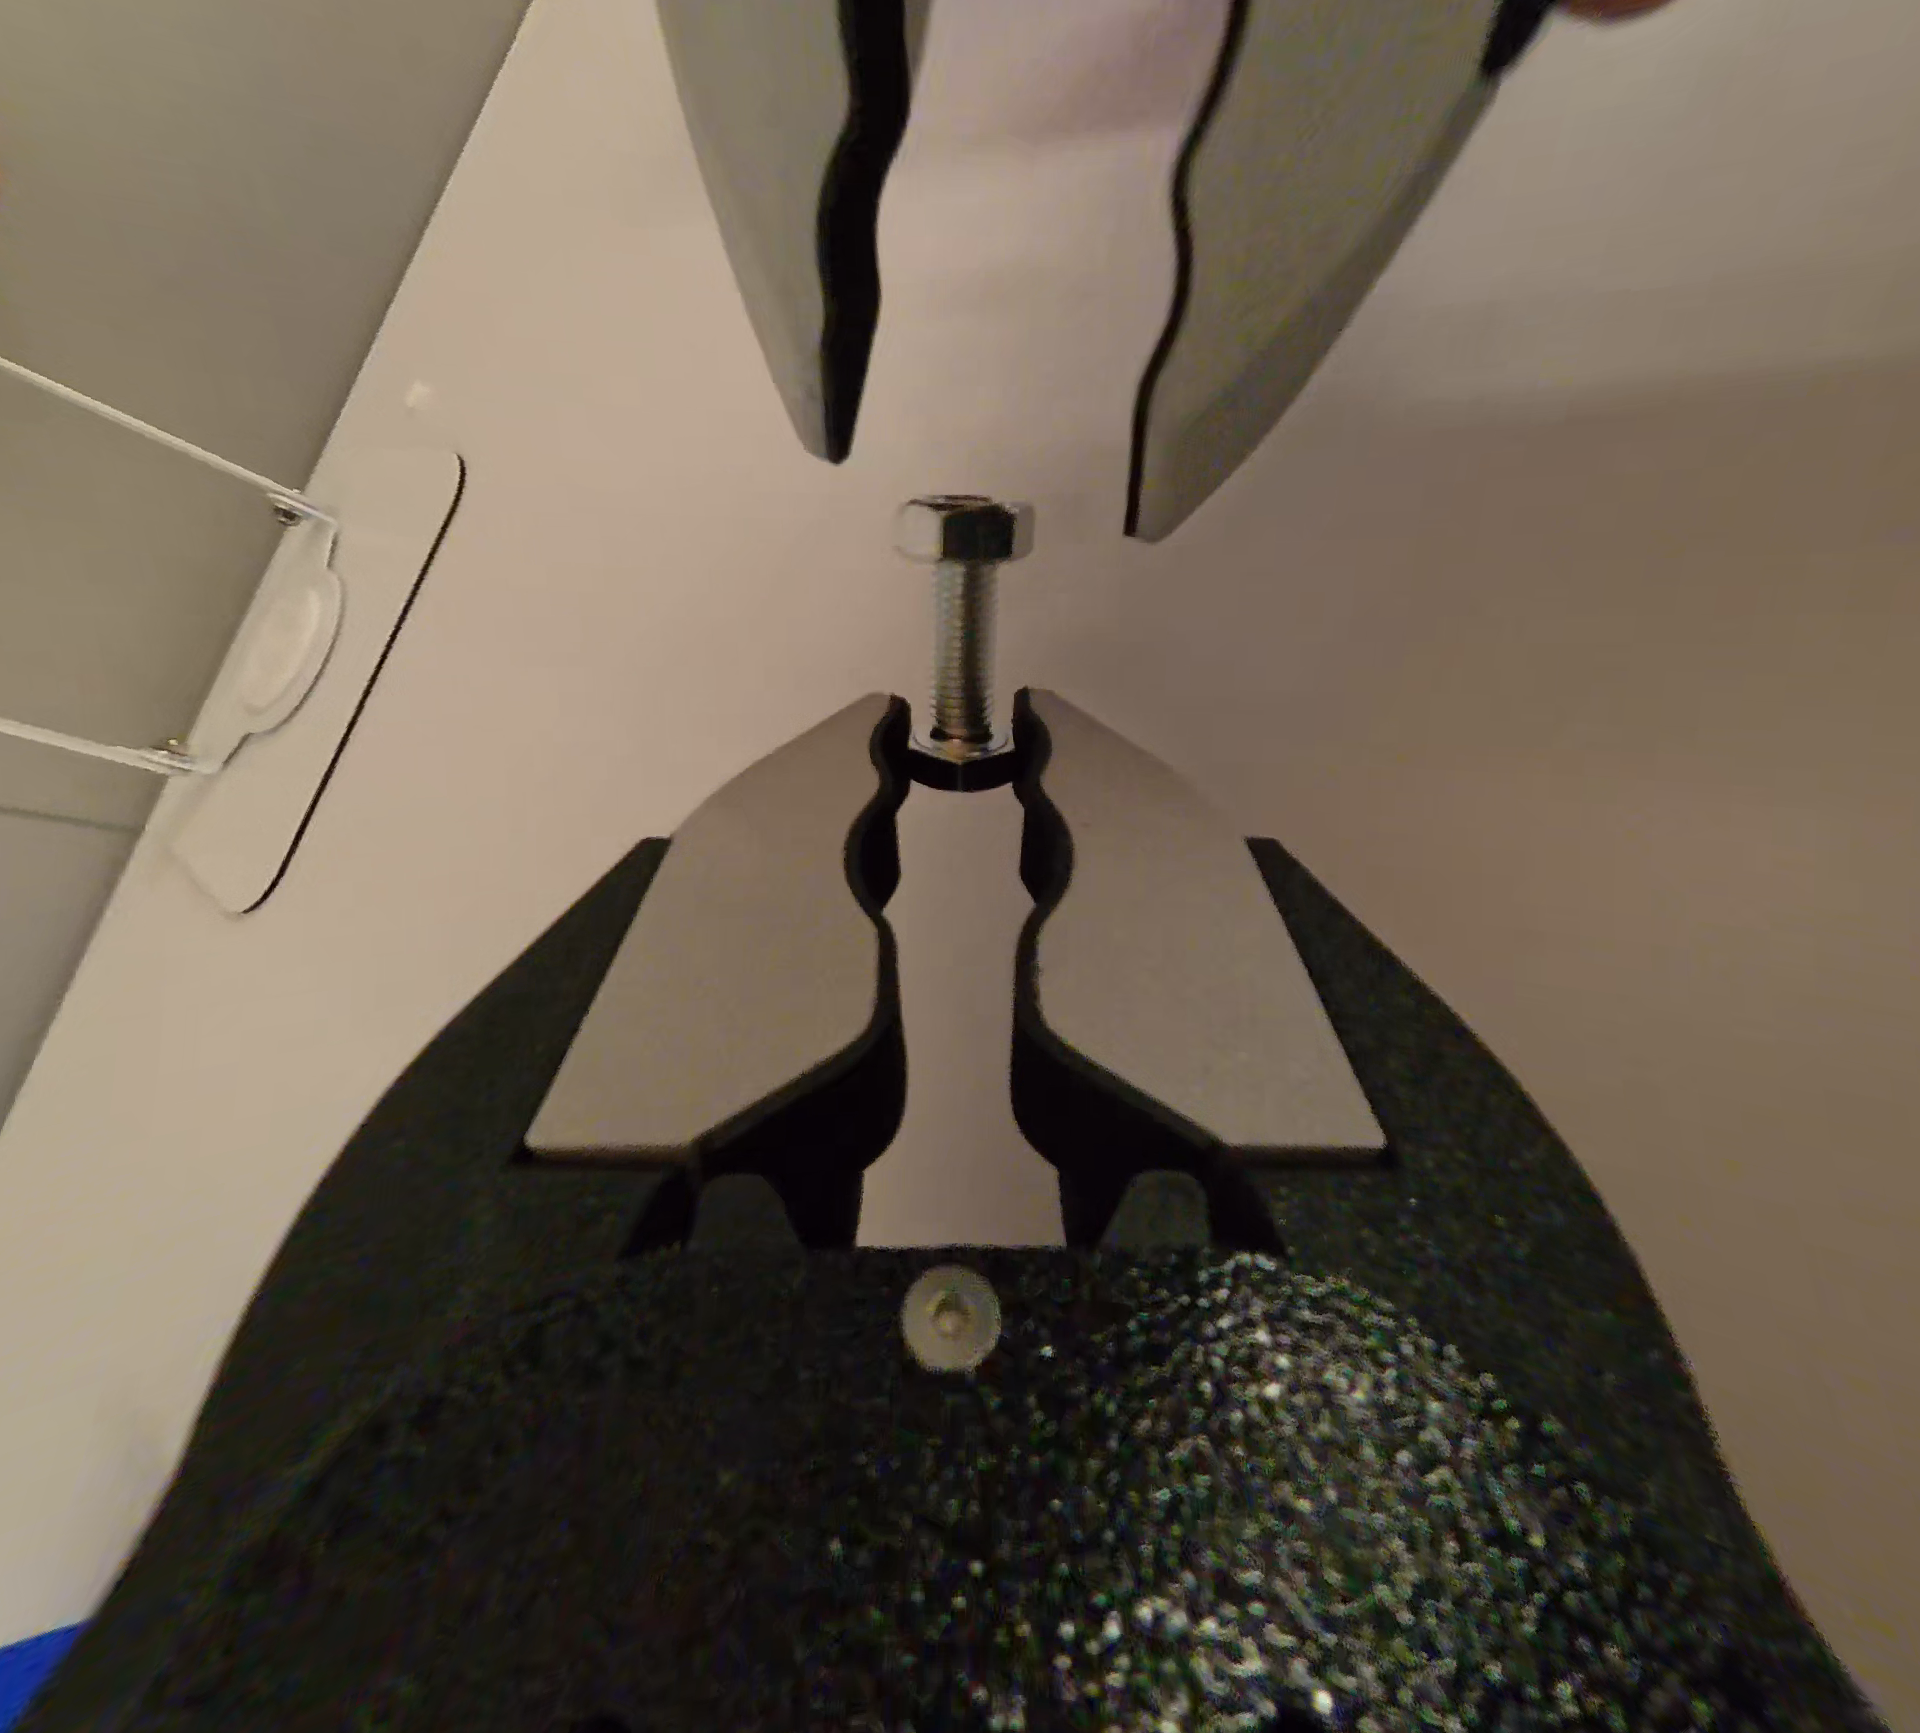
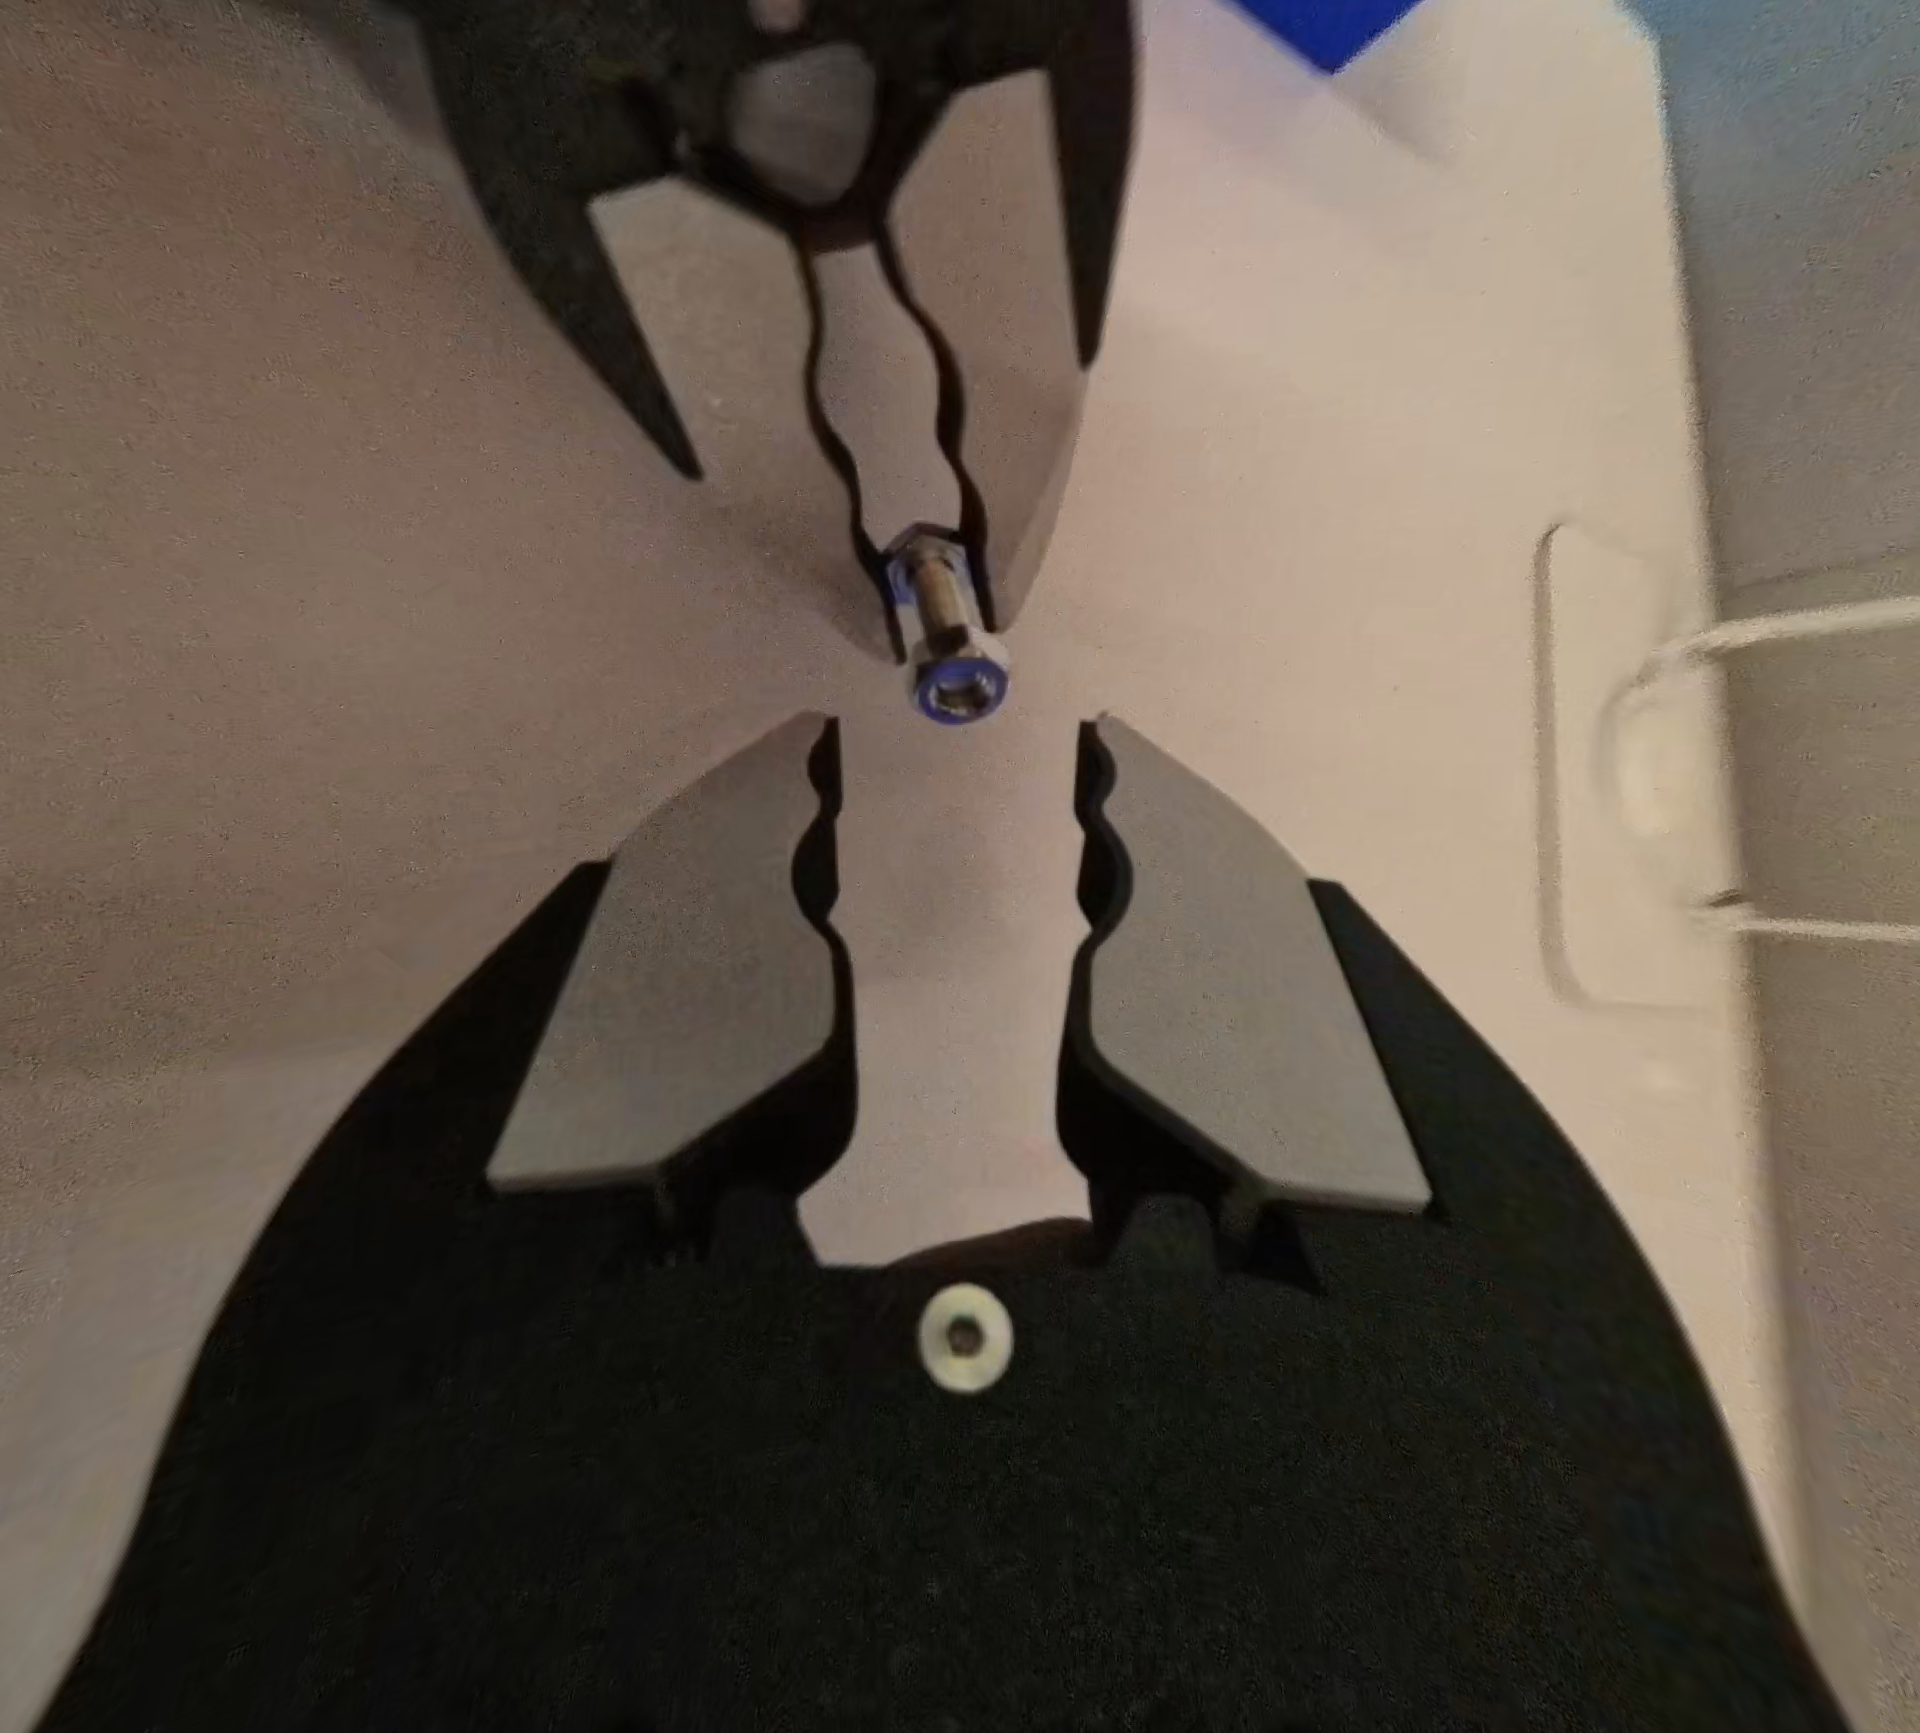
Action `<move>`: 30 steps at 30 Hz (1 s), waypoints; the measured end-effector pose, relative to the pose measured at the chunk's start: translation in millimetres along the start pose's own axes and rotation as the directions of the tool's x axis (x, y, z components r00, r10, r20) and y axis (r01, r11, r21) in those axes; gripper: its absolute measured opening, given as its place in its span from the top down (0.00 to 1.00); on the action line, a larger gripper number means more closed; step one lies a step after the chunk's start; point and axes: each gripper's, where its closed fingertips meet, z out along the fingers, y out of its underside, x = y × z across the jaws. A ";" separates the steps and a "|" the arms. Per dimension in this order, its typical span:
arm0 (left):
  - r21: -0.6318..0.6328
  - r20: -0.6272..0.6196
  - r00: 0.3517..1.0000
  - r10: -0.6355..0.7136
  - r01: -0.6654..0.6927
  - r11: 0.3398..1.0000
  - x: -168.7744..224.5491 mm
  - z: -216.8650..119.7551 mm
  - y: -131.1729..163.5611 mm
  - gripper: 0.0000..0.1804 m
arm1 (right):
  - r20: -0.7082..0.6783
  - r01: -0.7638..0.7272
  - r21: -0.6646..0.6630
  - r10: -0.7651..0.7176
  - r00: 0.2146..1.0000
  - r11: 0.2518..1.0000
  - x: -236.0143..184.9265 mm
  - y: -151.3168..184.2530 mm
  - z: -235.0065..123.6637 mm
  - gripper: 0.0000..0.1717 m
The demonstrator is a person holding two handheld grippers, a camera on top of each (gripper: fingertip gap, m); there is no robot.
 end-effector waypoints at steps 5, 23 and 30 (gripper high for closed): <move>-0.028 0.020 0.998 0.063 -0.062 0.998 1.1 3.0 3.3 0.90 | 0.021 -0.022 -0.057 0.023 1.000 0.998 -4.1 3.1 10.6 0.91; -0.014 -0.009 1.000 0.017 -0.017 1.000 -0.1 7.2 4.5 0.89 | -0.023 0.132 -0.011 -0.132 0.991 0.991 0.5 -3.1 9.5 0.89; -0.125 0.141 0.953 0.267 -0.250 0.960 -10.6 2.4 9.8 0.90 | 0.350 -0.819 -0.141 0.802 0.484 0.556 -3.5 -5.3 12.6 0.90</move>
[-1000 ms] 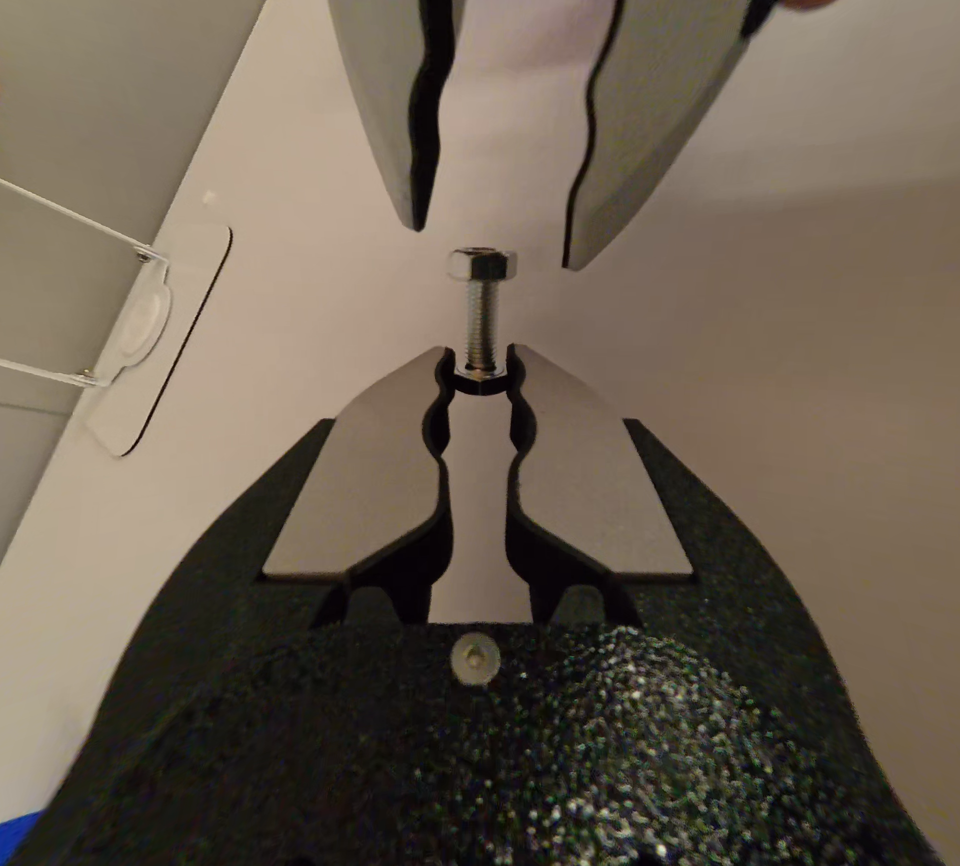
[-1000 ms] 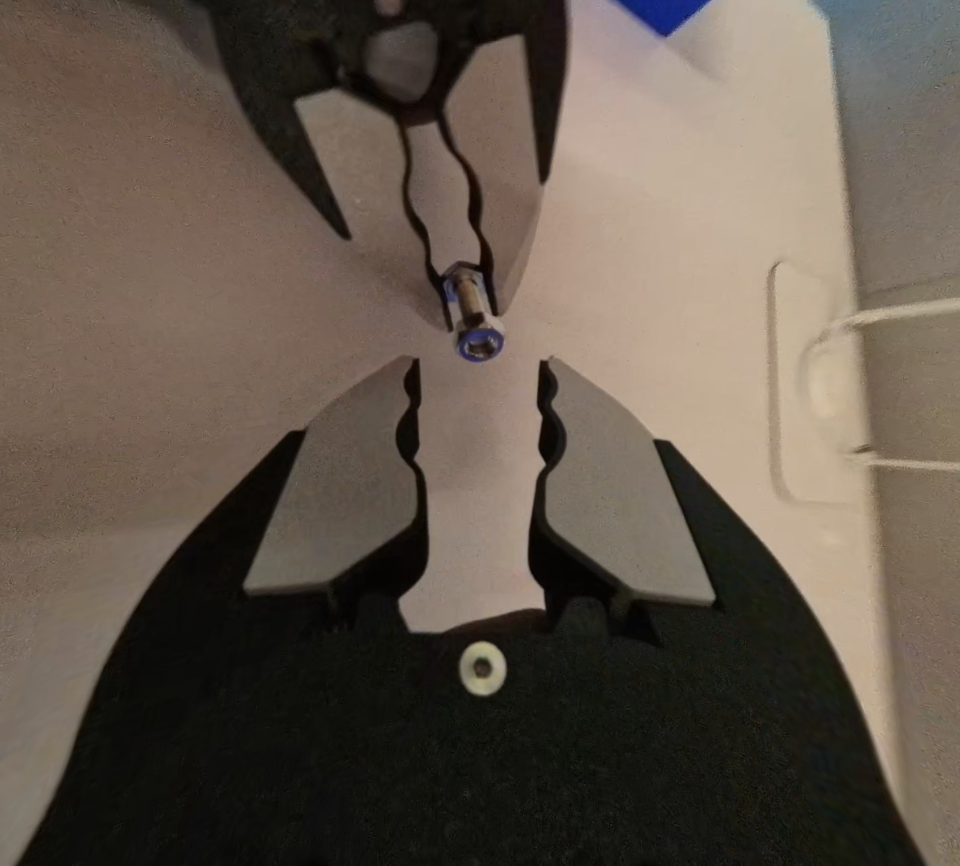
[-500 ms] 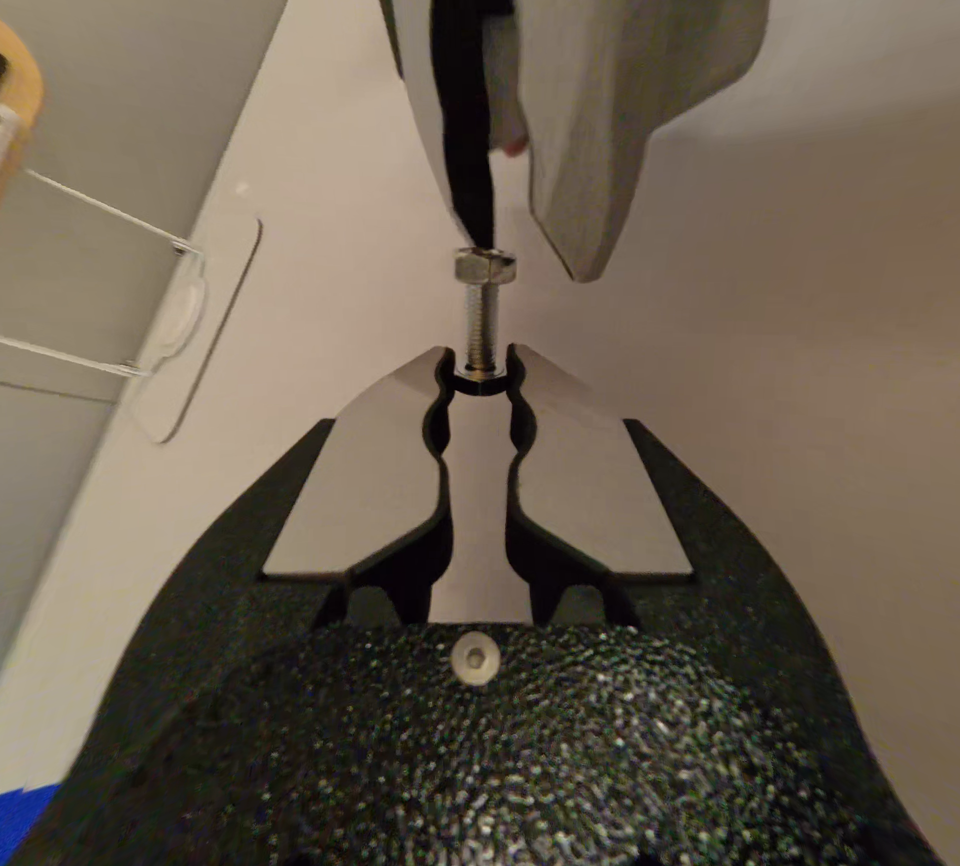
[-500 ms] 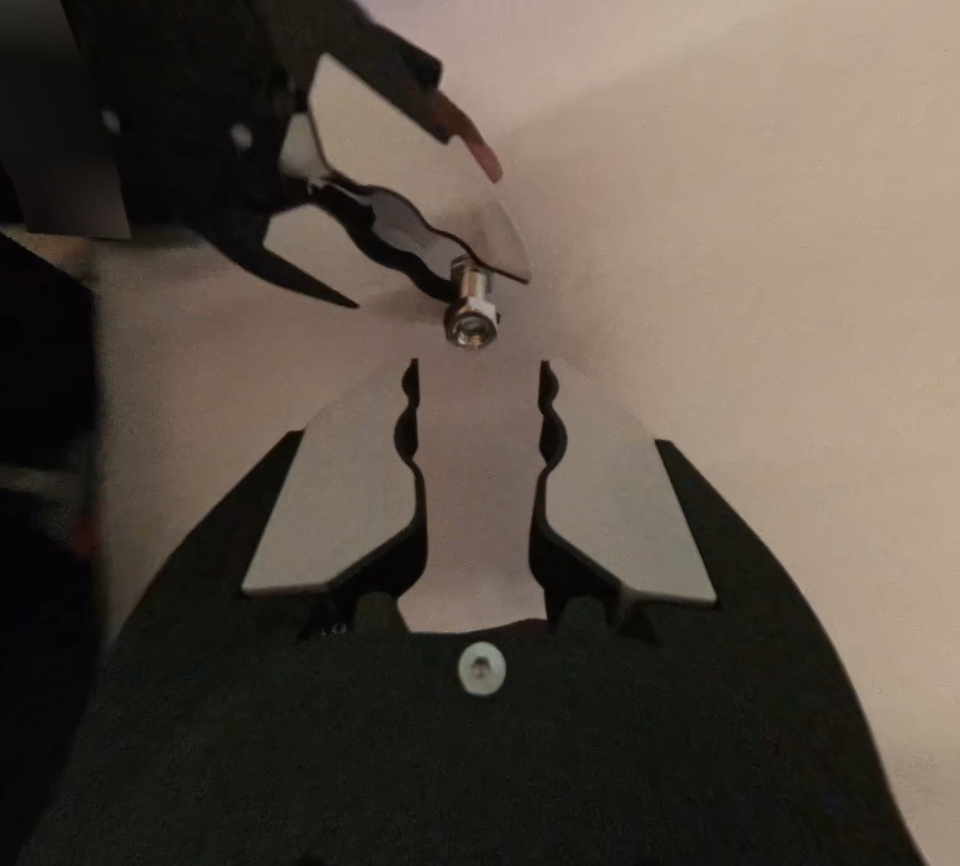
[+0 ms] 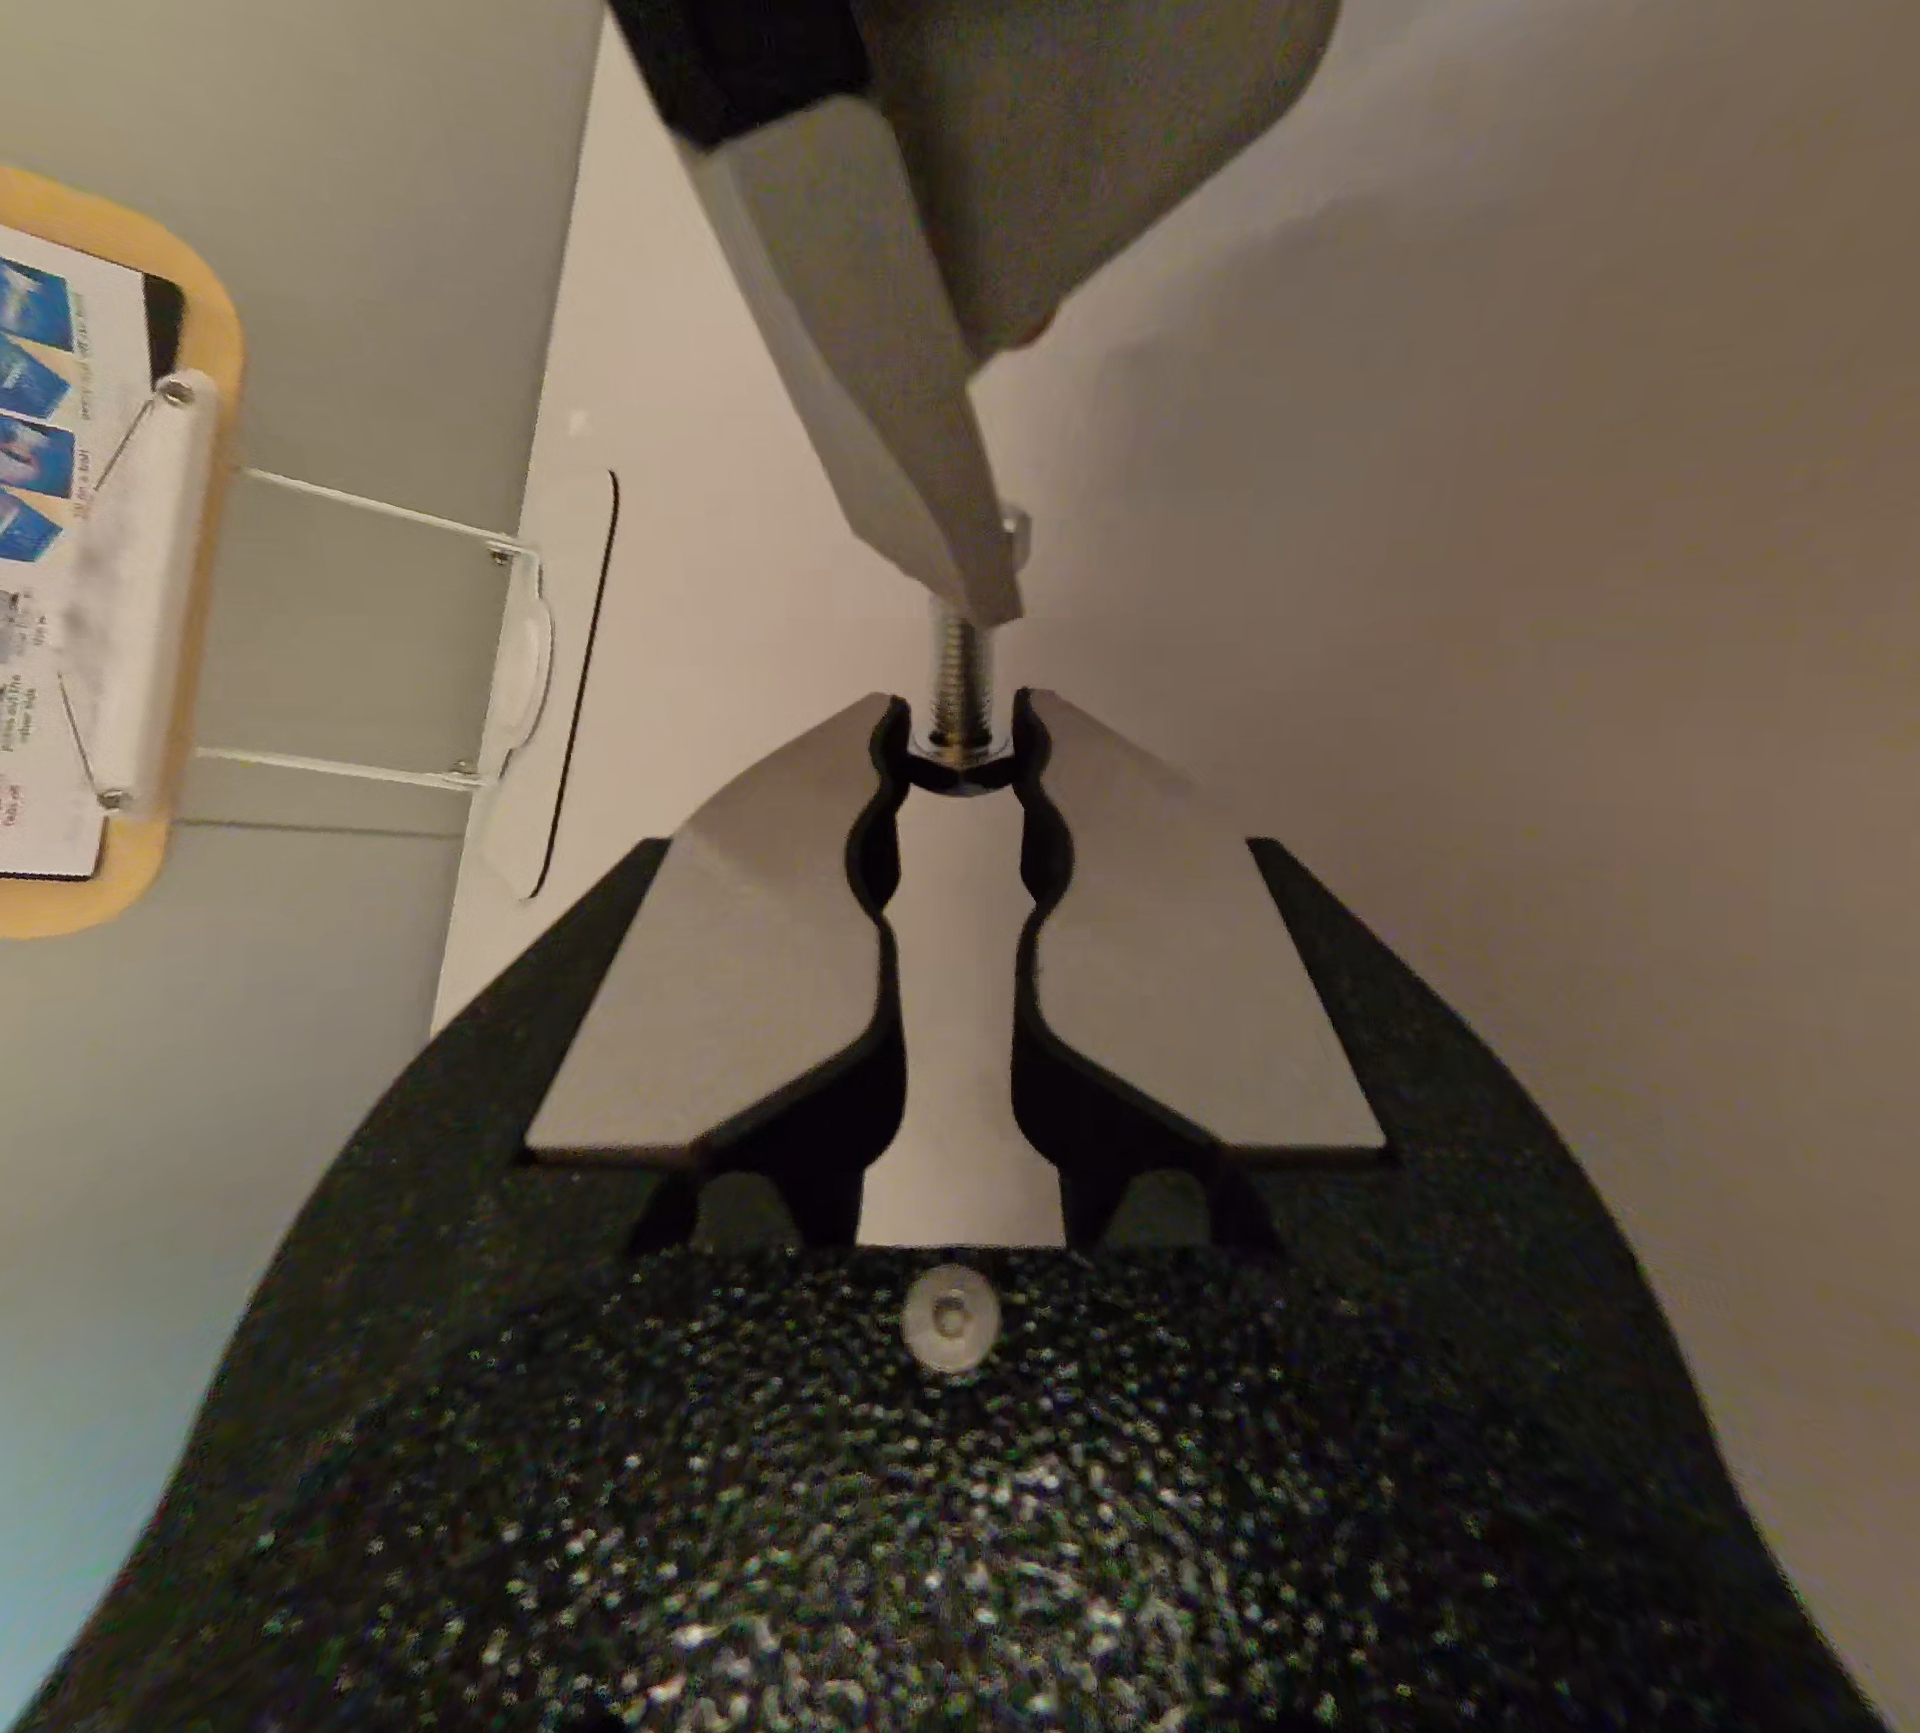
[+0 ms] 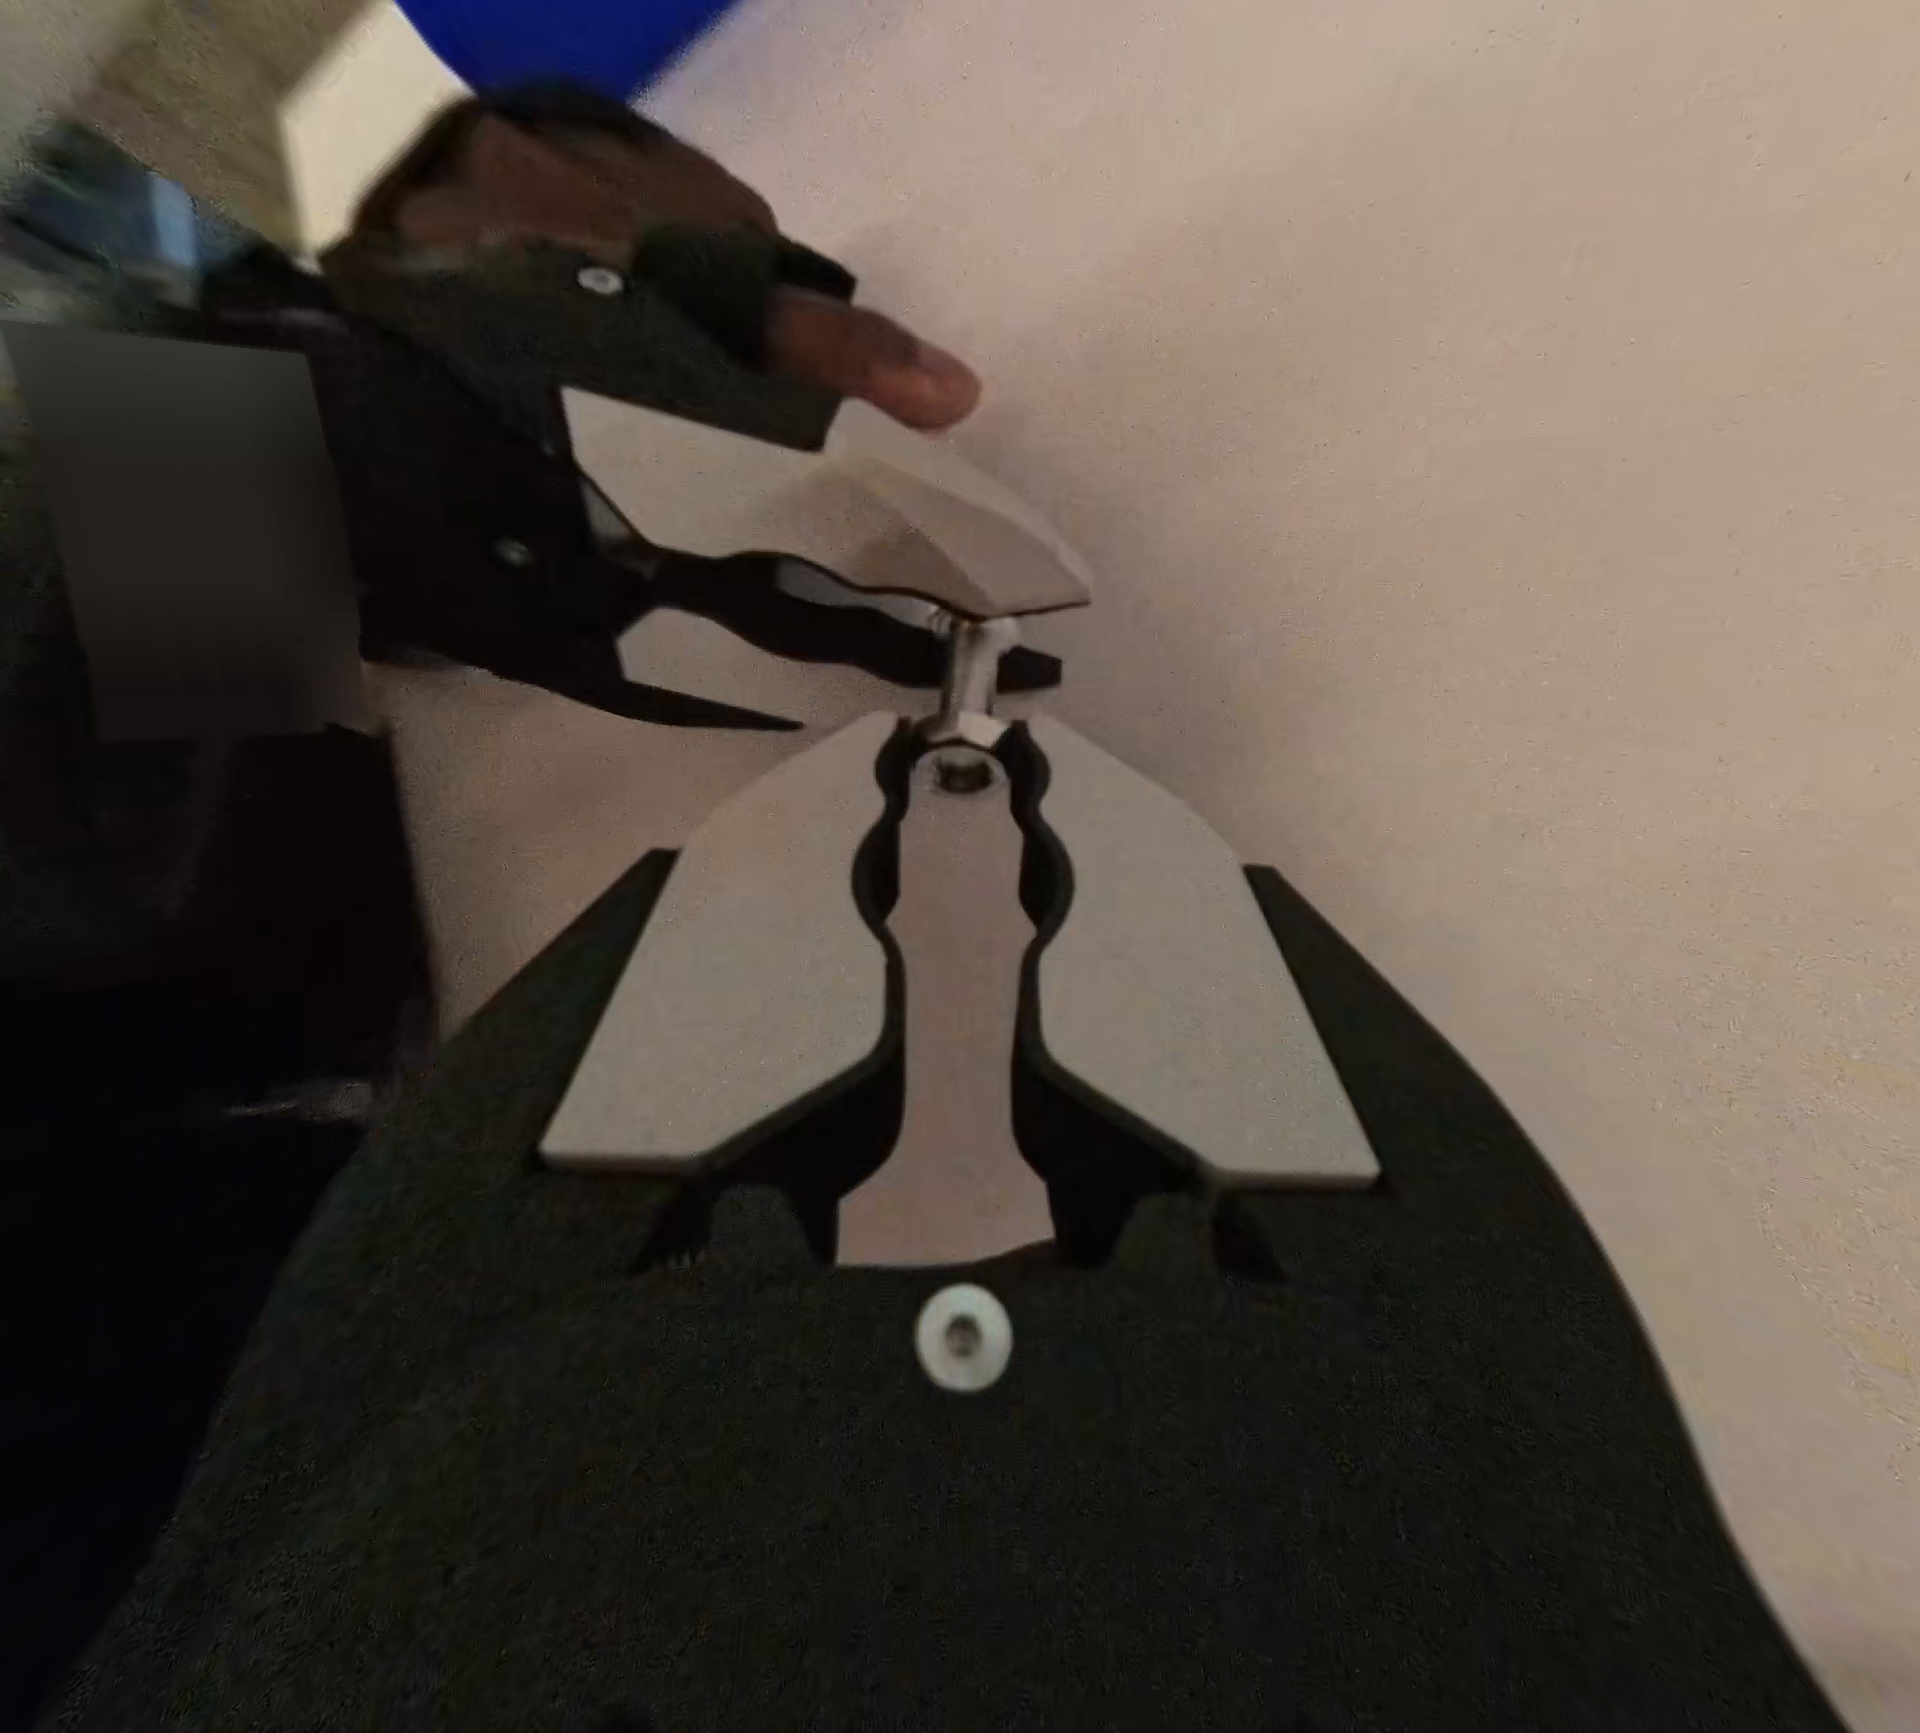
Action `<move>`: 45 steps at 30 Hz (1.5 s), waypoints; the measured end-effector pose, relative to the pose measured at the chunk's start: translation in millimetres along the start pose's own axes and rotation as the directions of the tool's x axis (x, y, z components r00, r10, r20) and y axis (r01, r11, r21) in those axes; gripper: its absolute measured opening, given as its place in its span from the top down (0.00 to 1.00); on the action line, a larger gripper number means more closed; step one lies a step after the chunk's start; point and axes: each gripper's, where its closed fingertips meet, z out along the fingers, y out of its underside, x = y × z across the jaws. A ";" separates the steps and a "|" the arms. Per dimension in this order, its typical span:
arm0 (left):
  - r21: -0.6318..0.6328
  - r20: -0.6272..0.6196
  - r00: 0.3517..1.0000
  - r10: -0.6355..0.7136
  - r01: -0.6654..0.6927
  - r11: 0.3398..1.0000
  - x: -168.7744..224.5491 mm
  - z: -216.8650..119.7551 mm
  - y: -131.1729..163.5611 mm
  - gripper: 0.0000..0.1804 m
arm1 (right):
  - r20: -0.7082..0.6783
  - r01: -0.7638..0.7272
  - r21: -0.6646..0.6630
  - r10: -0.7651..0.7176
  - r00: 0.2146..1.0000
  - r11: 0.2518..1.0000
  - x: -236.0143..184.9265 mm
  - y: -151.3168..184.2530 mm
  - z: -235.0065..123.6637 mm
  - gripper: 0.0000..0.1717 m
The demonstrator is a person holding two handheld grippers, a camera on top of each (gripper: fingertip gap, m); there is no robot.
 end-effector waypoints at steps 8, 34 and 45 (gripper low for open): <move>0.084 -0.115 0.962 -0.246 0.256 0.963 -18.6 5.0 4.0 0.90 | -0.461 0.887 -0.066 -0.802 0.380 0.457 22.1 -36.1 -31.0 0.72; 0.154 0.150 0.973 -0.177 0.154 0.976 -68.7 26.6 17.0 0.90 | -0.400 0.458 0.340 -0.315 0.861 0.821 33.4 -67.0 -2.4 0.80; 0.052 0.112 0.992 0.066 -0.073 0.996 -49.3 31.1 24.5 0.90 | -0.562 0.946 -0.075 -0.797 0.221 0.315 33.6 -44.4 -2.6 0.87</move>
